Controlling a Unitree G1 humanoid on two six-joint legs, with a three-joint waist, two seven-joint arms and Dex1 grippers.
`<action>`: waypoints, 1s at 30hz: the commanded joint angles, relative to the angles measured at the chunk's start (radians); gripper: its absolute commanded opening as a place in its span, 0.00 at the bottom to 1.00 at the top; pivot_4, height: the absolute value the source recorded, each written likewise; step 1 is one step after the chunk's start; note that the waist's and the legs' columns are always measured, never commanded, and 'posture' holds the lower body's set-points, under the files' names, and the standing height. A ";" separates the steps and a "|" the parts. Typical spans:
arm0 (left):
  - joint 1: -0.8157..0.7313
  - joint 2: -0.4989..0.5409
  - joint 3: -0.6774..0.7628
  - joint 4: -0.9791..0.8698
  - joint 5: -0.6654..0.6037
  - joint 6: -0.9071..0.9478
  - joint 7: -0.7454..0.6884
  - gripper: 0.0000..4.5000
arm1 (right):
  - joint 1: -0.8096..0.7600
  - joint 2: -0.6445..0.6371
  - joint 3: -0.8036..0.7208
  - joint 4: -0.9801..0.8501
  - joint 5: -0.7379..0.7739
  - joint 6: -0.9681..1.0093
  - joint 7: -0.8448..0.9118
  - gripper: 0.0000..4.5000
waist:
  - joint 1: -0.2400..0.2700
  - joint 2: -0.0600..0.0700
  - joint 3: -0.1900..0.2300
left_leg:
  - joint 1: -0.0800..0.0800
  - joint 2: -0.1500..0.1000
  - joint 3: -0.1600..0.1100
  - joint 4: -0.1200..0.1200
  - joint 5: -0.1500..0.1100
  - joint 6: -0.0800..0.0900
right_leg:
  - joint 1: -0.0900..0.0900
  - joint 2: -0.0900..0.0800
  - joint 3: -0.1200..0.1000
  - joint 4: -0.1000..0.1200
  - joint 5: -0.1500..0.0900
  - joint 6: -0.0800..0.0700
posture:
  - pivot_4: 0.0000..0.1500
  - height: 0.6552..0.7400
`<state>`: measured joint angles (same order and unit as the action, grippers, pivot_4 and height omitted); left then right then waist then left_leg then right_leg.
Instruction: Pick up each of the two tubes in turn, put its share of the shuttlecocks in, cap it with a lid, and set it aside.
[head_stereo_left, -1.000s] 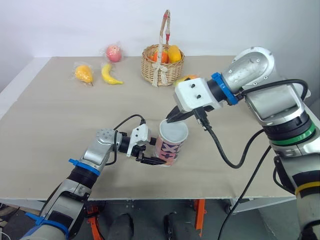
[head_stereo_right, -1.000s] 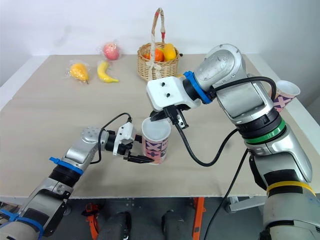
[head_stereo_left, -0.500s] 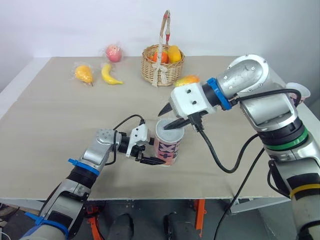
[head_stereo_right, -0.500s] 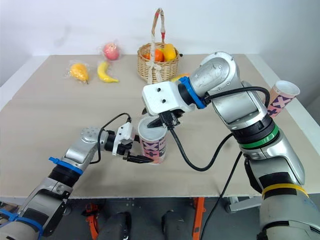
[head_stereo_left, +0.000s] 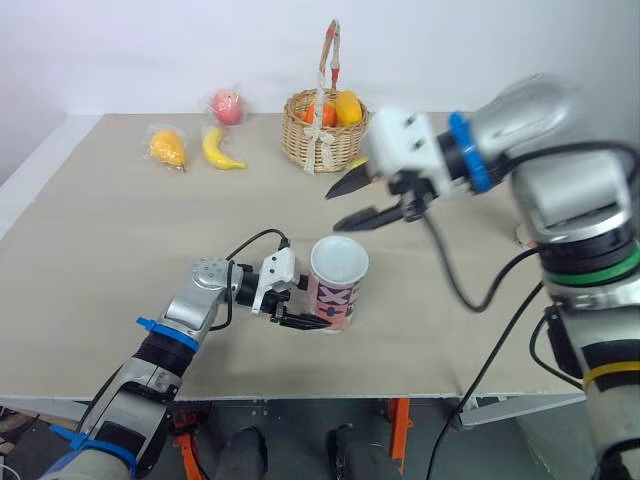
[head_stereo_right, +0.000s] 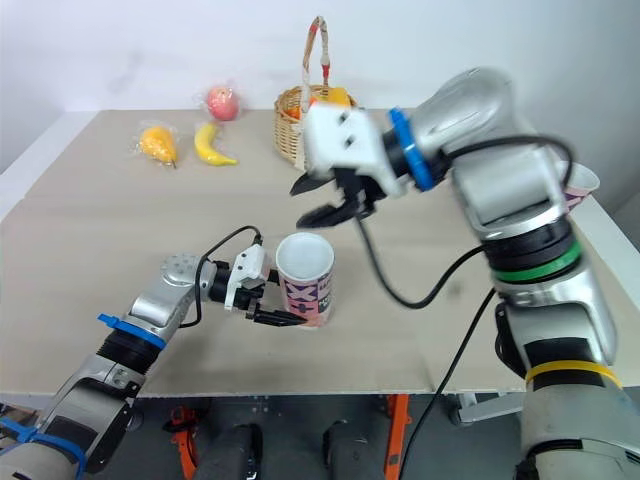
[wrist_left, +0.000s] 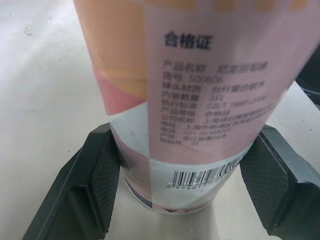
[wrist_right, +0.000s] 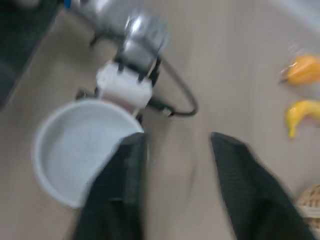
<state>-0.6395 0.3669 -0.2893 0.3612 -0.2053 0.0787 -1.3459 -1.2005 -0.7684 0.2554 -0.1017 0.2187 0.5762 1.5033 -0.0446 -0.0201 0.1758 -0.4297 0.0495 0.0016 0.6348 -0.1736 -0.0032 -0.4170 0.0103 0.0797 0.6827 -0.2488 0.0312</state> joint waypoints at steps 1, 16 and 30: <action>0.007 0.015 -0.016 0.046 0.037 0.005 0.006 0.73 | 0.042 -0.011 -0.008 -0.075 0.043 0.017 0.008 0.06 | -0.001 0.000 0.000 | 0.000 0.000 0.000 0.000 0.000 0.000 | 0.000 0.000 0.000 0.000 0.000 0.000 | 1.00 1.00; 0.004 0.019 -0.009 0.051 0.040 -0.003 0.009 0.73 | 0.042 0.062 0.189 -0.010 -0.079 -0.081 -0.012 0.01 | -0.002 0.000 0.000 | 0.000 0.000 0.001 0.001 0.000 0.000 | -0.001 0.000 0.001 0.000 0.000 -0.003 | 1.00 1.00; 0.003 0.023 -0.004 0.043 0.032 0.003 0.023 0.73 | 0.162 0.060 0.276 0.037 -0.259 -0.313 0.001 0.01 | -0.003 -0.006 -0.016 | 0.022 0.001 0.001 -0.003 -0.002 -0.003 | 0.012 0.000 0.001 -0.002 -0.005 -0.008 | 1.00 1.00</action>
<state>-0.6438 0.3711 -0.2986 0.4026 -0.1879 0.0775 -1.3220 -1.0772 -0.7087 0.4766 -0.1277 -0.0106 0.2459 1.4807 -0.0473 -0.0258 0.1594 -0.4063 0.0504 0.0023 0.6314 -0.1761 -0.0073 -0.4048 0.0095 0.0801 0.6809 -0.2549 0.0216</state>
